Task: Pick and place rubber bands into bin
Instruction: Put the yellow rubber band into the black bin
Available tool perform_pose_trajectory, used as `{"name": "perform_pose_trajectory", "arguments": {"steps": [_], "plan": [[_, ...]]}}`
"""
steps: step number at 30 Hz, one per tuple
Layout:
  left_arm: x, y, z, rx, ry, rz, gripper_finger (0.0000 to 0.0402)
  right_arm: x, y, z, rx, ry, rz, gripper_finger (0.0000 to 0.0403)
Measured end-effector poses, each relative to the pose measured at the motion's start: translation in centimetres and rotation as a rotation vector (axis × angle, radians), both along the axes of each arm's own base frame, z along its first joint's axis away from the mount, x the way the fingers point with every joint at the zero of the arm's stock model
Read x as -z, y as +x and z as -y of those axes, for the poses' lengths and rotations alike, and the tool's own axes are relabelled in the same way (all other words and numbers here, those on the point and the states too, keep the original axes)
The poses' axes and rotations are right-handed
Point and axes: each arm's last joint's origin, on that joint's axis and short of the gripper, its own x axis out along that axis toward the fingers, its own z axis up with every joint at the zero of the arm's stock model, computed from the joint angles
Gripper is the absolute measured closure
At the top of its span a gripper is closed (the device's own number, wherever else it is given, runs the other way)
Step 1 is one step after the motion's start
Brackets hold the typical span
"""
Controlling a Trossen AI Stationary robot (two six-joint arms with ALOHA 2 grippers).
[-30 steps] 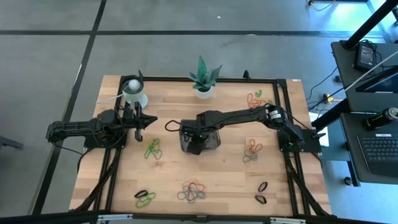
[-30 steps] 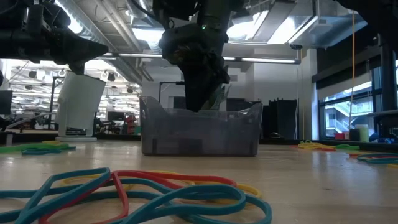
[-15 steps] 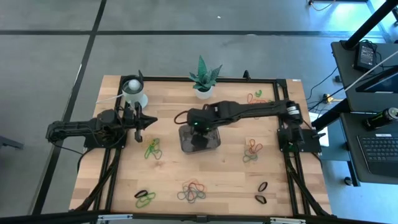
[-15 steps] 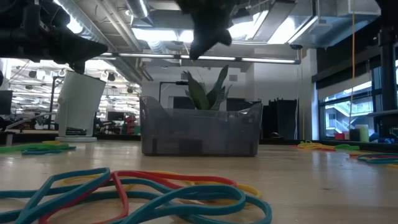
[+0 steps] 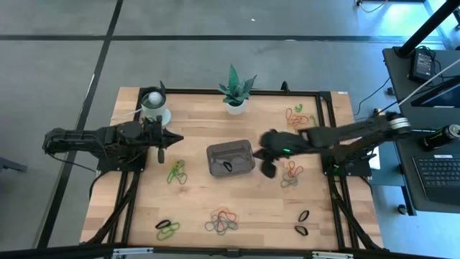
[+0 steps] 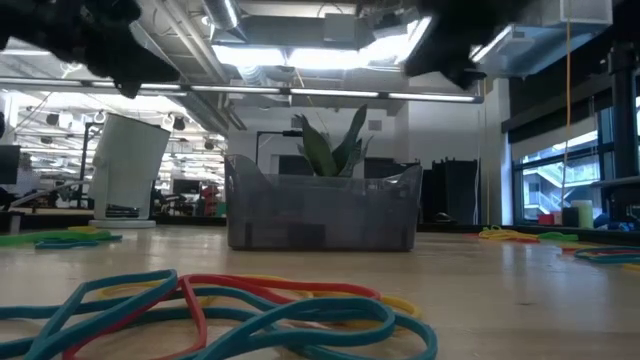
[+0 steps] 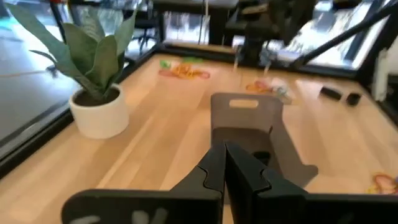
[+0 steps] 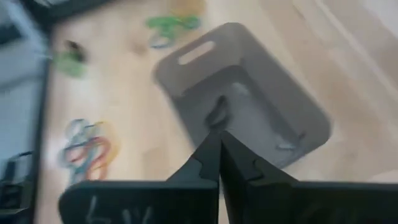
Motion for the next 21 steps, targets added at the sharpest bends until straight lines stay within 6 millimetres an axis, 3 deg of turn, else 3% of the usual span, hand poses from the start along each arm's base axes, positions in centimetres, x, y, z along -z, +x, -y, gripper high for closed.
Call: {"name": "perform_pose_trajectory", "arguments": {"steps": [5, 10, 15, 21], "plan": [[-2.4, 2.6, 0.4, -0.062, -0.004, -0.128, 0.0400, 2.7, -5.4, -0.1, -0.013, 0.055, 0.111, 0.0399], [-4.3, 5.1, 0.8, -0.068, 0.001, -0.373, 0.0400, 5.8, -8.7, 0.4, -0.035, 0.034, 0.086, 0.0398], [-5.3, 7.2, 0.8, -0.101, -0.018, -0.564, 0.0400, 7.3, -9.7, 0.6, -0.011, 0.067, 0.078, 0.0398], [-4.1, 8.6, 0.9, -0.095, -0.035, -0.754, 0.0380, 7.2, -9.6, 0.6, -0.042, 0.025, 0.088, 0.0398]]}}
